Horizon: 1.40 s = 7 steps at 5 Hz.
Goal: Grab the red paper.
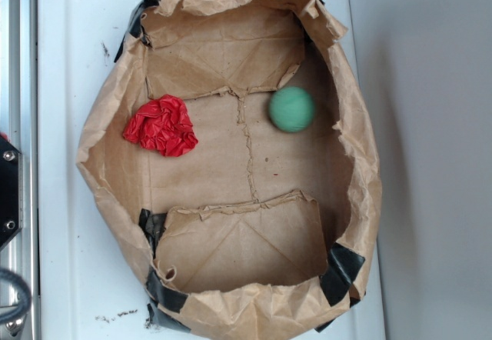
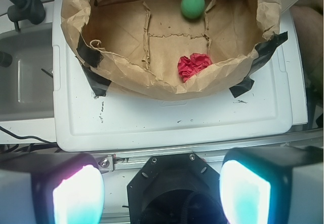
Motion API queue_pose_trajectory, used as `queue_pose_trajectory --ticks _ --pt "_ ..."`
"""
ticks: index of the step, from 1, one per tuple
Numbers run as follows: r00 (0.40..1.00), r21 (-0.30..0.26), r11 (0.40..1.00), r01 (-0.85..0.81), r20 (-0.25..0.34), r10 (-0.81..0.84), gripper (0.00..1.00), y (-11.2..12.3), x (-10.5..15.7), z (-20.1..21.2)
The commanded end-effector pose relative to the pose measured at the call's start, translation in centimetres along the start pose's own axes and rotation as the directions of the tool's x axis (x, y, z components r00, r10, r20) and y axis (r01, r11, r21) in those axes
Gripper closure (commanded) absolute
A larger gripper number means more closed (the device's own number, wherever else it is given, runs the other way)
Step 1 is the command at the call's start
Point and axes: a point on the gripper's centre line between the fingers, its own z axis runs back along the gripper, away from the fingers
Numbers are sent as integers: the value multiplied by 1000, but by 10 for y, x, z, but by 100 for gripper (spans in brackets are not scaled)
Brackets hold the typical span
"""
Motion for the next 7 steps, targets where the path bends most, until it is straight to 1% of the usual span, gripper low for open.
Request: queue_pose_trajectory --ticks 1,2,3,4,5,7 --pt "1000 0 1000 0 0 0 0 0 0 0" --pt "999 -9 1000 16 -31 -16 0 4 40 -12" --pt "996 -28 996 84 17 -83 0 -1 58 -18" --pt "982 -57 981 186 41 -184 0 16 87 -41" --pt "967 -110 961 252 -14 -255 0 48 120 -90" --pt "967 -110 961 252 -14 -255 0 48 120 -90"
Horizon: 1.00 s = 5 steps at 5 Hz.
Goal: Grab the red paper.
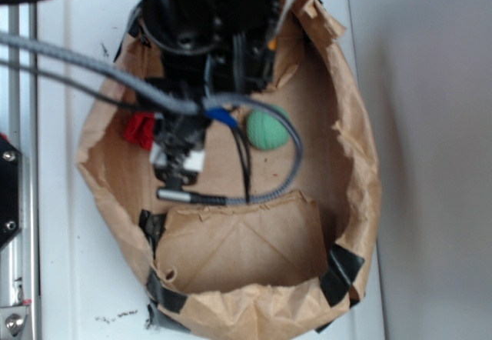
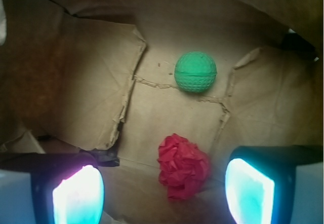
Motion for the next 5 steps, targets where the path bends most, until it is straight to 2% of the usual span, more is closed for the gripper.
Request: queue_pose_trajectory --ticks 1,2,3,4,5 --pt "999 22 1000 0 49 -1 0 -1 6 13" --pt "999 61 998 25 35 -27 0 12 8 -28" --pt "999 74 996 51 13 -52 0 18 4 -60" --pt "997 51 996 70 -48 -67 0 23 -6 -93" --pt "990 15 995 98 -104 -96 0 21 -14 -105"
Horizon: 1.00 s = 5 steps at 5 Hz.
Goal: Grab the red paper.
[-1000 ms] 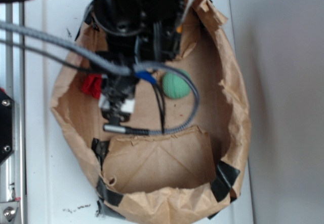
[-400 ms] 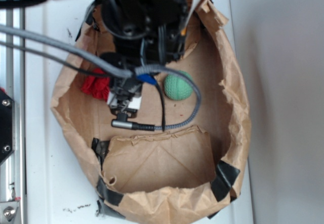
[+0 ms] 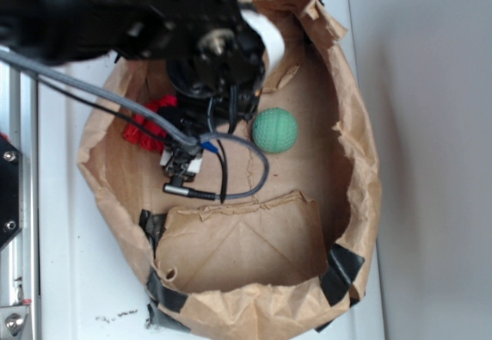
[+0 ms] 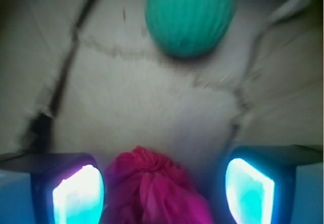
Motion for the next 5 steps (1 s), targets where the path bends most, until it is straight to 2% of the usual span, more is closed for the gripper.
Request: queue_pose_trajectory --ticks 1,4,5 --pt "999 -8 1000 27 19 -27 100 -2 0 -2" --pt "980 -24 1000 12 201 -7 100 10 22 49" --pt "960 -64 998 13 279 5 100 -20 -25 83"
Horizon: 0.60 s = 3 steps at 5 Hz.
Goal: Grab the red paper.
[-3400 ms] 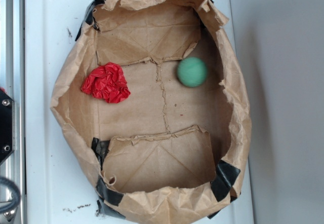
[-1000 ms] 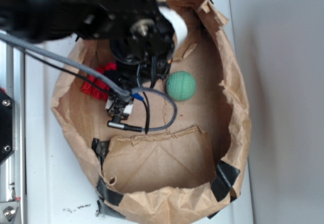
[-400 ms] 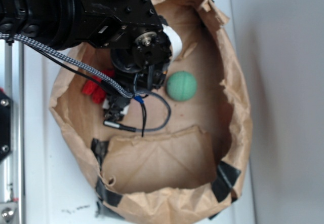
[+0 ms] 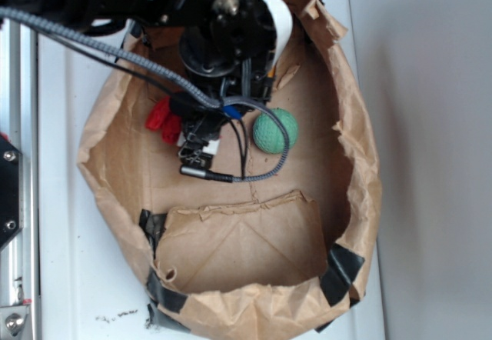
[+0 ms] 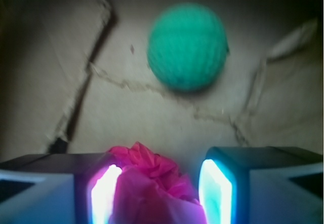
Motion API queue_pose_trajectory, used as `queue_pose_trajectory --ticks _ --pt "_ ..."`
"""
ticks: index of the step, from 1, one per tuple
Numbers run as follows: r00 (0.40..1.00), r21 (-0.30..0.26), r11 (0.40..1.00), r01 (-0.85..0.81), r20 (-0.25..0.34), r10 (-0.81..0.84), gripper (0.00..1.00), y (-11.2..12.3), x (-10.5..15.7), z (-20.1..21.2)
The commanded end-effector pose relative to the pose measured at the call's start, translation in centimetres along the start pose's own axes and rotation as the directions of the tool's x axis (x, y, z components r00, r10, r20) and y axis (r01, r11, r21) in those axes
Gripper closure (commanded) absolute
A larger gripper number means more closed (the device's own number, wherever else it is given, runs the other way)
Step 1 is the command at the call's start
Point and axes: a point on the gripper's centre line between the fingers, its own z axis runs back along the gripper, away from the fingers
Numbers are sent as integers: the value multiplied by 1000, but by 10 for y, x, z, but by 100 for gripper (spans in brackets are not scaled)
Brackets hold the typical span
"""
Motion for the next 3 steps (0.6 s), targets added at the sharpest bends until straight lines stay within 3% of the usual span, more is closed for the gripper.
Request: queue_pose_trajectory --ticks 1,2,3 --pt "973 -50 999 -15 228 26 100 -34 -26 96" --pt "967 -82 996 -14 254 35 100 -40 -23 114" --pt "975 -49 998 -45 214 55 100 -41 -23 113"
